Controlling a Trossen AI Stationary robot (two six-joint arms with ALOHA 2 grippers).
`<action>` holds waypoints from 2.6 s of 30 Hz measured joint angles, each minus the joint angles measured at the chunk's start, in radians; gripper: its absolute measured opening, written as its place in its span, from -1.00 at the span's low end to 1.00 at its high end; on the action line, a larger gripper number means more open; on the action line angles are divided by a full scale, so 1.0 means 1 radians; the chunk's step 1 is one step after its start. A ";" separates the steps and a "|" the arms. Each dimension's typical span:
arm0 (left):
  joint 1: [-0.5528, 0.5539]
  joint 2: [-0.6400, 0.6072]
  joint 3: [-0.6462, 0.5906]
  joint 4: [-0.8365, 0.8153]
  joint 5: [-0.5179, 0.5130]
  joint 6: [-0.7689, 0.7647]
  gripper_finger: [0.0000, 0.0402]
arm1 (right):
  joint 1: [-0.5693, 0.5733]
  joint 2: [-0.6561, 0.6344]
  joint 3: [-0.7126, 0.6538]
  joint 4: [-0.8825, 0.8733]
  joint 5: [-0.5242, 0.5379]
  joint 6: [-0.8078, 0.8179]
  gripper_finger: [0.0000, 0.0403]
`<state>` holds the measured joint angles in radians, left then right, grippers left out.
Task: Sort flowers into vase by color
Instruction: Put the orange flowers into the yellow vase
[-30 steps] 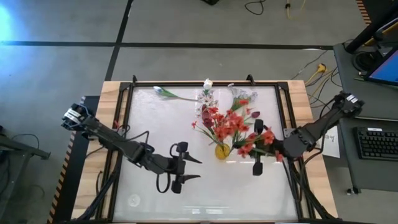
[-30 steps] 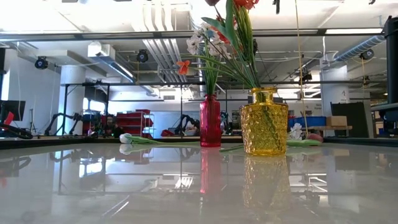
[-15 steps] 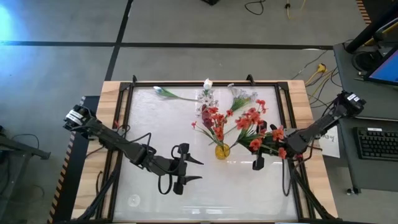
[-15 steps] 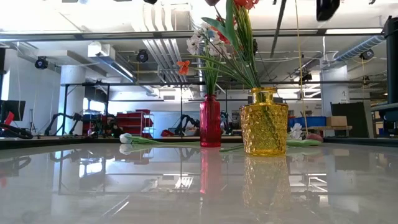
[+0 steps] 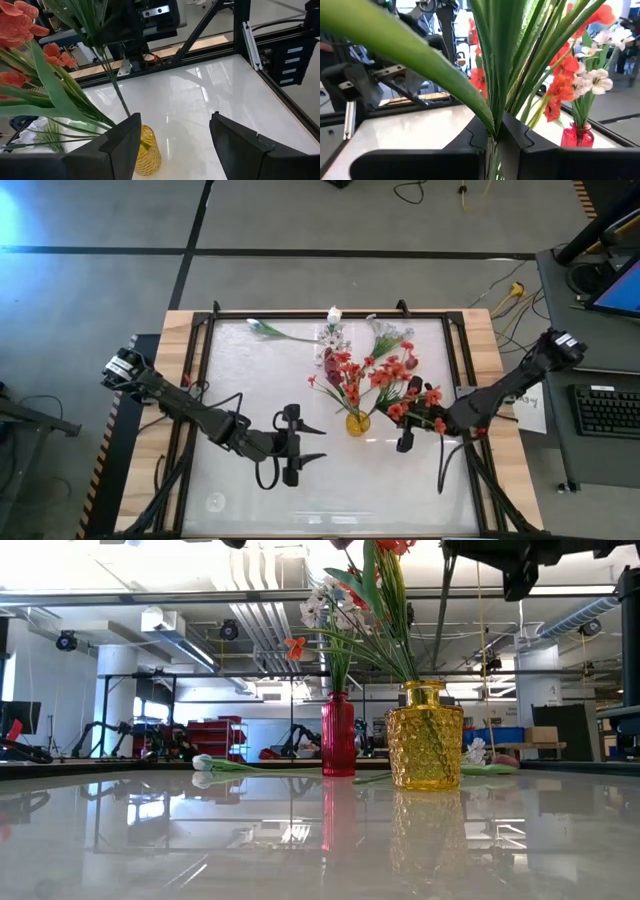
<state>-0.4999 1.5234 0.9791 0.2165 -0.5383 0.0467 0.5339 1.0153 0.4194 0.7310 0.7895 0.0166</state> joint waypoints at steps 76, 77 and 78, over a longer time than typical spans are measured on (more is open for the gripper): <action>0.014 0.061 0.000 0.045 -0.038 0.000 0.09 | -0.017 0.096 0.002 -0.333 -0.195 0.330 0.34; 0.014 0.064 0.000 0.046 -0.038 0.000 0.09 | -0.017 0.091 0.002 -0.348 -0.197 0.335 0.34; 0.014 0.066 0.000 0.046 -0.039 0.000 0.09 | -0.017 0.084 0.002 -0.353 -0.197 0.339 0.35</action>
<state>-0.4862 1.5891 0.9791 0.2623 -0.5771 0.0467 0.5170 1.0995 0.4213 0.3782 0.5928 0.3553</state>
